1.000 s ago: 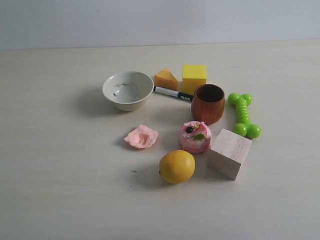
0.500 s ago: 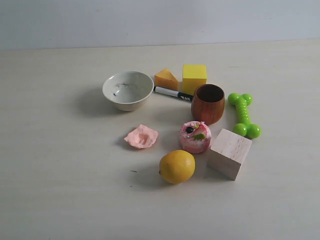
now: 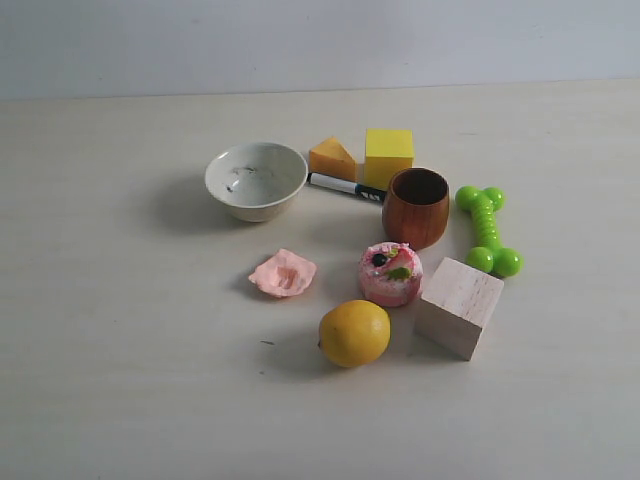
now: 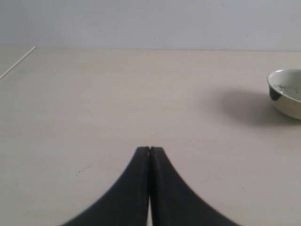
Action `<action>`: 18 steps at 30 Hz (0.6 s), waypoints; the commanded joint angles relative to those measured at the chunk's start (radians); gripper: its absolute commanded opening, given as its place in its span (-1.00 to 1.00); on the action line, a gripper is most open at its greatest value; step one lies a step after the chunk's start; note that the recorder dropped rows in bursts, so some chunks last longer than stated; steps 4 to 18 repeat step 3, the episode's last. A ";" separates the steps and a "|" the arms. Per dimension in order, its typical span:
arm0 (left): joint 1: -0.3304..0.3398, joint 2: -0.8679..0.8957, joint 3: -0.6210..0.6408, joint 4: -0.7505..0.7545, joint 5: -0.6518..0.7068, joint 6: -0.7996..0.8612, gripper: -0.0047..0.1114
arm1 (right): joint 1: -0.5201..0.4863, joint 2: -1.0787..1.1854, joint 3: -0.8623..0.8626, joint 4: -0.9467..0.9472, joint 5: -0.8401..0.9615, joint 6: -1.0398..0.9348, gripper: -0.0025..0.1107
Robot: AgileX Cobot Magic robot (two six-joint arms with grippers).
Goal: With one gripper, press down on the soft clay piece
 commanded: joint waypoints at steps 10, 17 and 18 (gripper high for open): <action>-0.006 -0.006 0.004 -0.014 -0.009 0.005 -0.92 | 0.001 -0.006 0.004 0.001 -0.006 -0.007 -0.96; -0.006 -0.006 0.004 -0.014 -0.009 0.005 -0.92 | 0.001 -0.006 0.004 0.001 -0.006 -0.007 -0.96; -0.006 -0.006 0.004 -0.014 -0.009 0.005 -0.92 | 0.001 -0.006 0.004 0.001 -0.006 -0.007 -0.96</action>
